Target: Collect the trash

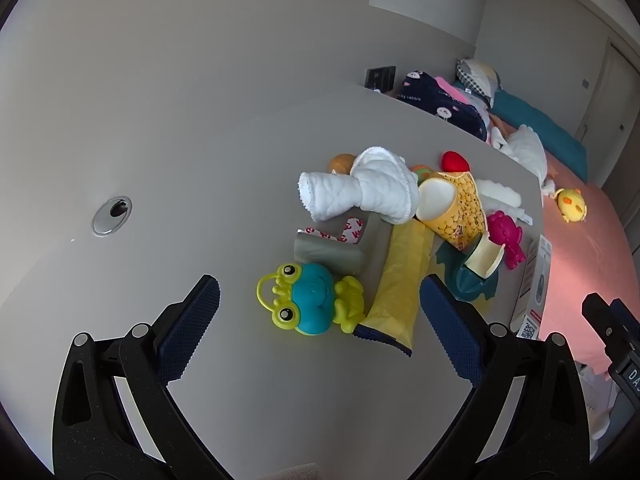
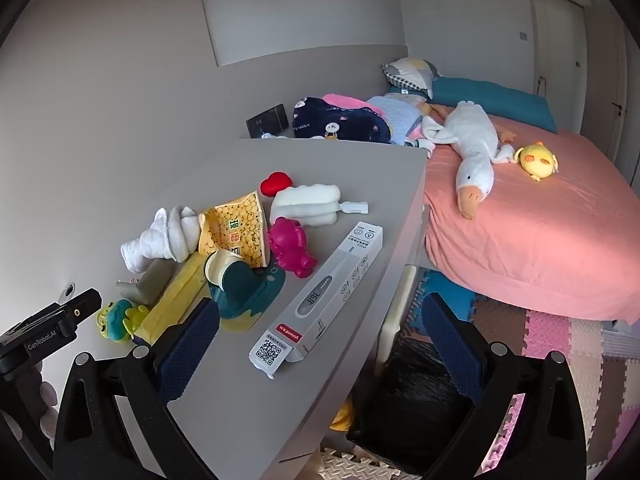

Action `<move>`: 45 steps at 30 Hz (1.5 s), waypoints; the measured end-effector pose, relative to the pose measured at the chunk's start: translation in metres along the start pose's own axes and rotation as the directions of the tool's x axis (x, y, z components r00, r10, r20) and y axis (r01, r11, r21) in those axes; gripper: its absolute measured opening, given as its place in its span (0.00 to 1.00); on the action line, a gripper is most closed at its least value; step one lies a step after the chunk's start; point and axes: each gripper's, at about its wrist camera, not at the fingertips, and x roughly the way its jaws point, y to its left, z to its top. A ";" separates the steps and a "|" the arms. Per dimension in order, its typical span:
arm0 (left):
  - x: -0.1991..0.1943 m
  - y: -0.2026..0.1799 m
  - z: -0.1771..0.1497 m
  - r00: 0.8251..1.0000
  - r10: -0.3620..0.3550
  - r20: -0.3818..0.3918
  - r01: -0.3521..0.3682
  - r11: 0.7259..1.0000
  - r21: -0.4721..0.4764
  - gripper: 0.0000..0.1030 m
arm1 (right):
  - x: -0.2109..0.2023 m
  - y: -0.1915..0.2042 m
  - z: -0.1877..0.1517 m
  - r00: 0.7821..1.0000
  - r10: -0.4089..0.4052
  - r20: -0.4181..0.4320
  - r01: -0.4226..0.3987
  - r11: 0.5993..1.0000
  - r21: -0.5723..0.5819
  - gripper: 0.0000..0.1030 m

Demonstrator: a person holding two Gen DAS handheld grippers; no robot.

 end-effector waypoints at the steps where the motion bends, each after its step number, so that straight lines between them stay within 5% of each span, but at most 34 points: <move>1: 0.000 0.000 0.000 1.000 -0.002 0.000 0.002 1.000 -0.001 0.94 | 0.000 0.000 0.000 1.000 0.000 -0.001 0.000 1.000 0.001 0.97; 45: -0.002 -0.003 0.000 1.000 -0.007 0.004 0.007 1.000 0.004 0.94 | -0.012 -0.006 0.002 1.000 -0.022 0.014 0.022 1.000 -0.013 0.97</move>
